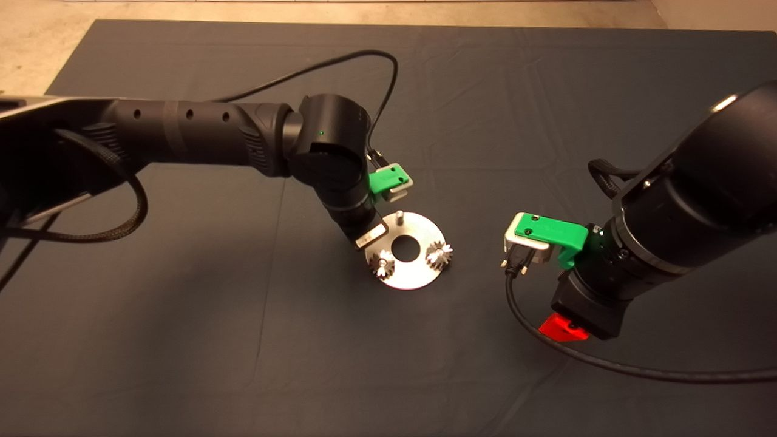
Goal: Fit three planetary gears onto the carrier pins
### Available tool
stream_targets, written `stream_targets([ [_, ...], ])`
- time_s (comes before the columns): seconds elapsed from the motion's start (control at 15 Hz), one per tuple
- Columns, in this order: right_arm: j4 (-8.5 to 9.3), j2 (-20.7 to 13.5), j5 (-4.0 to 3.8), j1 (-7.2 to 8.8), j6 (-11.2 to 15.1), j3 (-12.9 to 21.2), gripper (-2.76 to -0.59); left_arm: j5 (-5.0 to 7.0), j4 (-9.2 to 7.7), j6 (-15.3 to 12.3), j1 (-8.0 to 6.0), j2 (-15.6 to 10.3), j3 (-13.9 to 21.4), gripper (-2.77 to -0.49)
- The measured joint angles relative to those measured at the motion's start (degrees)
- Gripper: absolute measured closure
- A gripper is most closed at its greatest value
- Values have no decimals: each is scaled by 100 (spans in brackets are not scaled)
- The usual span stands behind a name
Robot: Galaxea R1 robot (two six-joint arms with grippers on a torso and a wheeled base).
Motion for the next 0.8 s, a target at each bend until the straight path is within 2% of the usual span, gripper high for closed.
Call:
stream_targets([
  [0.13,0,2,1,0,1,11,-220,-5,5,346,-4,100,-480,-116],
  [0.27,0,-7,-7,0,2,20,-220,-5,16,576,-9,129,-708,-117],
  [0.33,0,-7,-5,0,2,22,-220,-2,24,604,-25,145,-770,-129],
  [0.47,0,-3,11,0,2,22,-220,-2,62,707,-55,167,-850,-131],
  [0.6,0,-5,4,0,2,26,-220,-5,94,742,-55,206,-899,-145],
  [0.8,0,-7,4,0,2,52,-220,0,153,771,-59,220,-926,-146],
])
